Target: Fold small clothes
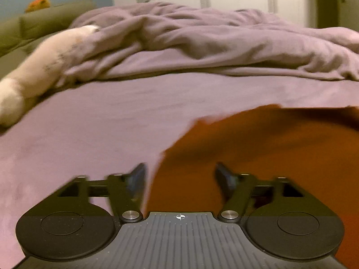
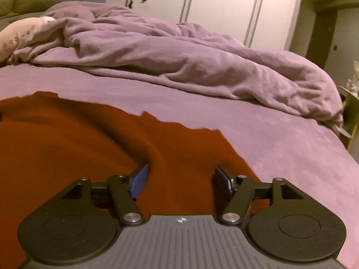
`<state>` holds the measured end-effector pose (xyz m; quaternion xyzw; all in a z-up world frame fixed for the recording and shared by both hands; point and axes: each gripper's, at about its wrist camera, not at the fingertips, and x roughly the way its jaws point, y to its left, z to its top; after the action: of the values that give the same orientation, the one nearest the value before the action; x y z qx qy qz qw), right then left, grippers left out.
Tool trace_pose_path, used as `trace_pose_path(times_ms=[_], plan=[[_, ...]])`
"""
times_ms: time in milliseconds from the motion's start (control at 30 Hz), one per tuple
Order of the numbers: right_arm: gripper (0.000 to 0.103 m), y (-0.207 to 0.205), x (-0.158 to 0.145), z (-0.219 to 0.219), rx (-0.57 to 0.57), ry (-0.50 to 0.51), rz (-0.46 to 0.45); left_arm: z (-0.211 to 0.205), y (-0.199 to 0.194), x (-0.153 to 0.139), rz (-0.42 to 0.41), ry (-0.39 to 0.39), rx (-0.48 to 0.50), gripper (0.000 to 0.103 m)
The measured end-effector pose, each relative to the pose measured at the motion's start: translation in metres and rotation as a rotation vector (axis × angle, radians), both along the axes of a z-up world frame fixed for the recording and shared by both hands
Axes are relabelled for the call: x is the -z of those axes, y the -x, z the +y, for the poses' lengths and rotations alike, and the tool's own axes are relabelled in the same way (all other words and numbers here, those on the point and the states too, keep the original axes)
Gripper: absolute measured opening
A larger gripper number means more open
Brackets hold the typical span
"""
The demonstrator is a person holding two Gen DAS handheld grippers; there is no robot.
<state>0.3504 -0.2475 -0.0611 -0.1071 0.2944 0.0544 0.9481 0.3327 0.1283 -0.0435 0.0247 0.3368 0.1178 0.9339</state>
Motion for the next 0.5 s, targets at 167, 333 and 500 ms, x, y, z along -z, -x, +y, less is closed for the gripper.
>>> trace_pose_path(times_ms=[167,333,500], plan=[[0.064,0.034,-0.012,-0.024,0.113,-0.013,0.006,0.034,0.055,-0.022,0.027,0.194,0.029,0.088],[0.053,0.094,-0.029,-0.045,0.151,-0.152,0.007,0.027,0.09,-0.02,0.045,0.295,0.093,0.09],[0.033,0.117,-0.019,-0.041,0.105,-0.059,0.031,0.024,0.087,-0.004,0.104,0.396,0.04,0.085]])
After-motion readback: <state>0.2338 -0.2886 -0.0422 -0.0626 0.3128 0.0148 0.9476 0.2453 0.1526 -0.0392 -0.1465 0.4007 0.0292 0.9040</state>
